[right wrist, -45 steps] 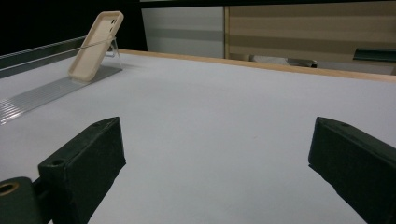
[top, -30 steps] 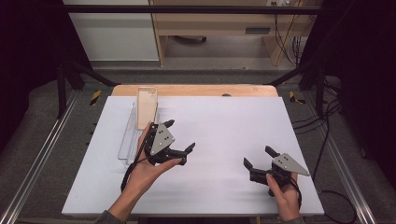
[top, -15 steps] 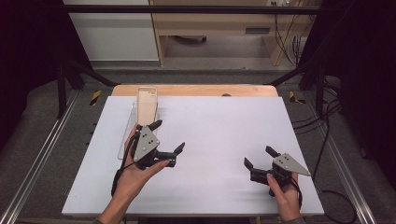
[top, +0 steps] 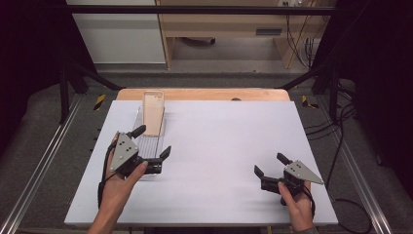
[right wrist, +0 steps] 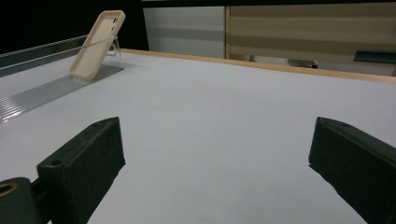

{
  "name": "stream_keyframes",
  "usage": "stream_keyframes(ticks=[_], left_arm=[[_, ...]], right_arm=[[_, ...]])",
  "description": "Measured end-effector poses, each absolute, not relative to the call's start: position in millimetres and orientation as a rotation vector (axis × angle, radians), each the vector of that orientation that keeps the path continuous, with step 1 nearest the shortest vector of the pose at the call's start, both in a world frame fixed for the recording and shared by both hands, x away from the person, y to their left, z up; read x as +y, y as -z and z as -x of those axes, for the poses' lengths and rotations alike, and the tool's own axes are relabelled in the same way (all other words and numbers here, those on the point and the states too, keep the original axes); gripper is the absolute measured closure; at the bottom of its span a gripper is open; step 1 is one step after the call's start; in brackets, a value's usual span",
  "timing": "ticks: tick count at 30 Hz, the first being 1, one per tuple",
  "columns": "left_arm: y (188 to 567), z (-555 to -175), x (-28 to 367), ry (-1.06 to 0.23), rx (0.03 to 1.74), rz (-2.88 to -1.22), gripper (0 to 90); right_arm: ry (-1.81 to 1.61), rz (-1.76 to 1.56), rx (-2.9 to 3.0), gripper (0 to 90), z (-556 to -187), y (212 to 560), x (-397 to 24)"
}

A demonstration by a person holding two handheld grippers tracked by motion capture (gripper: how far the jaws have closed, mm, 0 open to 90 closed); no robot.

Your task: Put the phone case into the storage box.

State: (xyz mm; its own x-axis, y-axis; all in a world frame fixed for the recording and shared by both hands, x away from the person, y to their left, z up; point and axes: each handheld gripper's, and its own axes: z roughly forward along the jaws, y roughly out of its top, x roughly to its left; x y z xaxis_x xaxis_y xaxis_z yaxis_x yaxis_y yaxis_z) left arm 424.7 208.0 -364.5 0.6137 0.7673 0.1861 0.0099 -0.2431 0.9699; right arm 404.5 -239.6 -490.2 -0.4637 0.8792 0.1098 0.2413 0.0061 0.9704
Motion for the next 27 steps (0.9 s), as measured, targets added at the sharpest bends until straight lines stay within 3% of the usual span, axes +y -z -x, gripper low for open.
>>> stream_keyframes(ticks=[18,27], left_arm=[[358,-428,275,-0.862,0.785,-1.572,1.9],[365,-430,302,-0.884,0.826,-1.594,2.0]], right_arm=[[-1.467,-1.137,1.743,3.0,-404,490,-238],[-1.47,-1.138,1.745,3.0,-404,490,-238]])
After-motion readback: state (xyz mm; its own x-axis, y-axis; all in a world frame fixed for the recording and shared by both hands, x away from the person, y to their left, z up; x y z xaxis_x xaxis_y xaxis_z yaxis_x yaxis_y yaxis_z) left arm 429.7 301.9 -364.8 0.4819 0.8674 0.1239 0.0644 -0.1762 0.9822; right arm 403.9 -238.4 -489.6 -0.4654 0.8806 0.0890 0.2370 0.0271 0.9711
